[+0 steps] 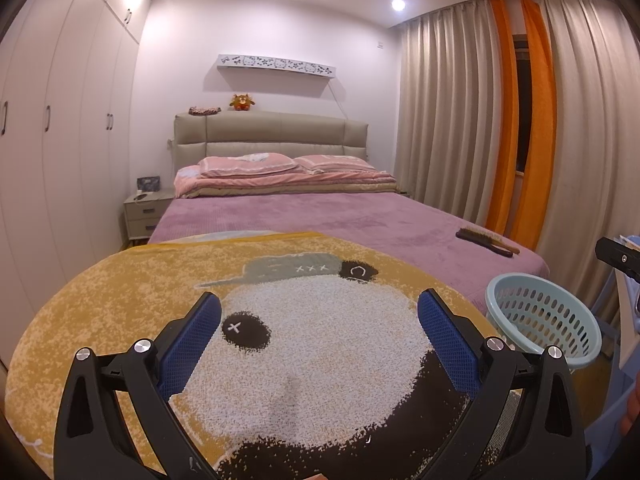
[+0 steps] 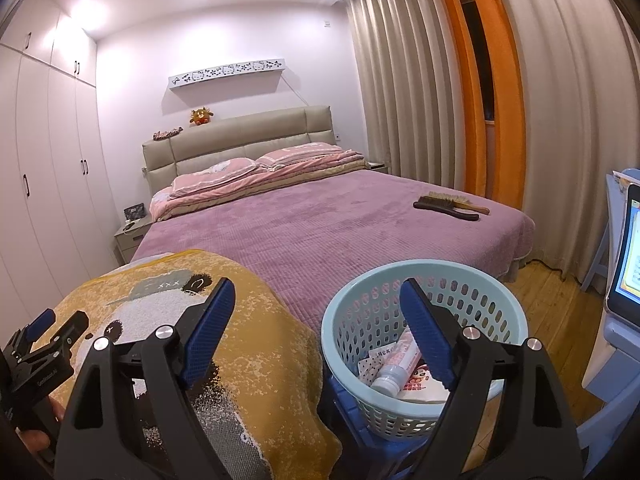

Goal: Collect trash

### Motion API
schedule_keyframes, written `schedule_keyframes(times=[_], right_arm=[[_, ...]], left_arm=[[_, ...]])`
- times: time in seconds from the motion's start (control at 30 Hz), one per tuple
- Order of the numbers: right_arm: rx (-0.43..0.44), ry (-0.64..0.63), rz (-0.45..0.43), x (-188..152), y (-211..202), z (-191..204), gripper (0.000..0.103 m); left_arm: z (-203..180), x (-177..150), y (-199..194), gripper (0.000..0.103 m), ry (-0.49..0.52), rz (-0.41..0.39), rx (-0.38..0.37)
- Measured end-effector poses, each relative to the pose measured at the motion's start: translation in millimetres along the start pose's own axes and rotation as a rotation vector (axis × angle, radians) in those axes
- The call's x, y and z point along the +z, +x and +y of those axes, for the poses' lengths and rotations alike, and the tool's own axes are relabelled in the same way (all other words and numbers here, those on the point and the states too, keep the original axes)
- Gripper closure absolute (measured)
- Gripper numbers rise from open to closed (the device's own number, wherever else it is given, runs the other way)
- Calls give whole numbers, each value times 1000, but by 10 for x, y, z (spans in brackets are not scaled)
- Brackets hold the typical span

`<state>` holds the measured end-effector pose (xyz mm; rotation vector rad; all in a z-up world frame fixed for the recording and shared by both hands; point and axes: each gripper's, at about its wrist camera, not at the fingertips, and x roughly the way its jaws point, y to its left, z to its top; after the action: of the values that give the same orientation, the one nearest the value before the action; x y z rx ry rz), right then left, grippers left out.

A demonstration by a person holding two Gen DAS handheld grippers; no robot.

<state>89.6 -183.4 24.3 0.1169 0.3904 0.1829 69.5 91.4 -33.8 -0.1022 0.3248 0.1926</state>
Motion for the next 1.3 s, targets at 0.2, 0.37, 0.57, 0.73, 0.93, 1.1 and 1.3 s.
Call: schedule_keyframes(times=[0.2, 0.37, 0.57, 0.73, 0.93, 1.1, 1.3], right_arm=[[2, -6, 2, 6, 20, 0, 23], [0, -9, 1, 14, 33, 4, 23], [-1, -12, 4, 12, 43, 8, 23], [0, -12, 7, 8, 51, 9, 23], [1, -9, 11, 0, 60, 6, 23], [0, -8, 12, -3, 63, -1, 23], [0, -6, 18, -18, 71, -24, 23]], left_arm=[[0, 0, -6, 7, 0, -3, 1], [5, -4, -6, 7, 1, -3, 0], [1, -4, -6, 7, 4, -4, 0], [-20, -3, -12, 7, 16, -2, -3], [-25, -5, -14, 7, 19, -3, -4], [-25, -5, -12, 7, 21, -3, -2], [-19, -9, -12, 7, 19, 2, -3]])
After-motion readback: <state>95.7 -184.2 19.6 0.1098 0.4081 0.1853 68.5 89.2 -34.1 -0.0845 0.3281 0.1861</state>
